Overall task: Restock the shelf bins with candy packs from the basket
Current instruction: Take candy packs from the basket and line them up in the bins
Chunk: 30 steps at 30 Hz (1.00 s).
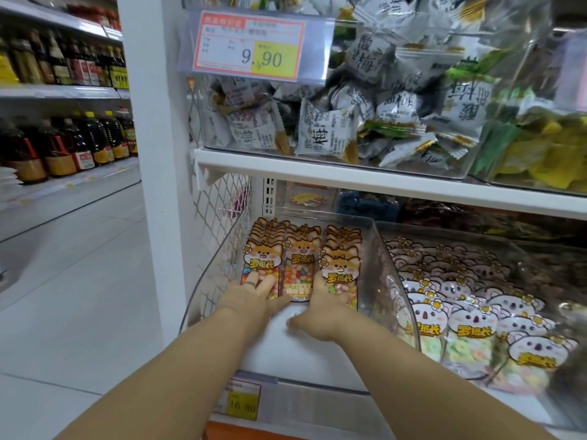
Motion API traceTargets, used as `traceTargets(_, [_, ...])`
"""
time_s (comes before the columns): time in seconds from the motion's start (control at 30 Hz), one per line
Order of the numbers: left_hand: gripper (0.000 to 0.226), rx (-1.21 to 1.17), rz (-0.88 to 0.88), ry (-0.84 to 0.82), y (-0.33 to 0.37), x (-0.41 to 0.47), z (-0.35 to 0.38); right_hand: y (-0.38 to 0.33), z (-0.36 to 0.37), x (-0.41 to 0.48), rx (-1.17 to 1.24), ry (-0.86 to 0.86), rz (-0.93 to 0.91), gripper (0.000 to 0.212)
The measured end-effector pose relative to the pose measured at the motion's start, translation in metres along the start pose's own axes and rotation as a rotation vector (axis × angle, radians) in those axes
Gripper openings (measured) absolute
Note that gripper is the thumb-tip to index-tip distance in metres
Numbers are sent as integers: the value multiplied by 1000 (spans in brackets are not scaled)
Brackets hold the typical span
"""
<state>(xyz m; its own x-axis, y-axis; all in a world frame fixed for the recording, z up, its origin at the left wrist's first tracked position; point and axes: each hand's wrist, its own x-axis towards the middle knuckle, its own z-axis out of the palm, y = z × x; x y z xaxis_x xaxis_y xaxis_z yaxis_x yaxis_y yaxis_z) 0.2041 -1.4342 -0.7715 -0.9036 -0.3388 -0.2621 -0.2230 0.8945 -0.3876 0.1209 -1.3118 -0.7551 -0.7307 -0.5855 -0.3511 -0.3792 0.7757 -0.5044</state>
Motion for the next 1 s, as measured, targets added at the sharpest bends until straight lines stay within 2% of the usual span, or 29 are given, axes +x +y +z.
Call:
traceTargets(0.23, [77, -8, 2, 8, -2, 2, 3, -11, 16, 3, 124, 53, 58, 100])
traceTargets(0.5, [65, -11, 13, 39, -3, -2, -2, 3, 6, -2, 43, 16, 27, 101])
traceTargets(0.77, [61, -10, -6, -24, -1, -19, -19, 5, 0, -10, -61, -13, 13, 99])
traceTargets(0.87, [57, -86, -3, -14, 2, -33, -25, 8, -4, -23, -66, -7, -40, 98])
traceTargets(1.0, [53, -313, -37, 144, 11, -62, -32, 10, -20, -71, -77, 17, -231, 81])
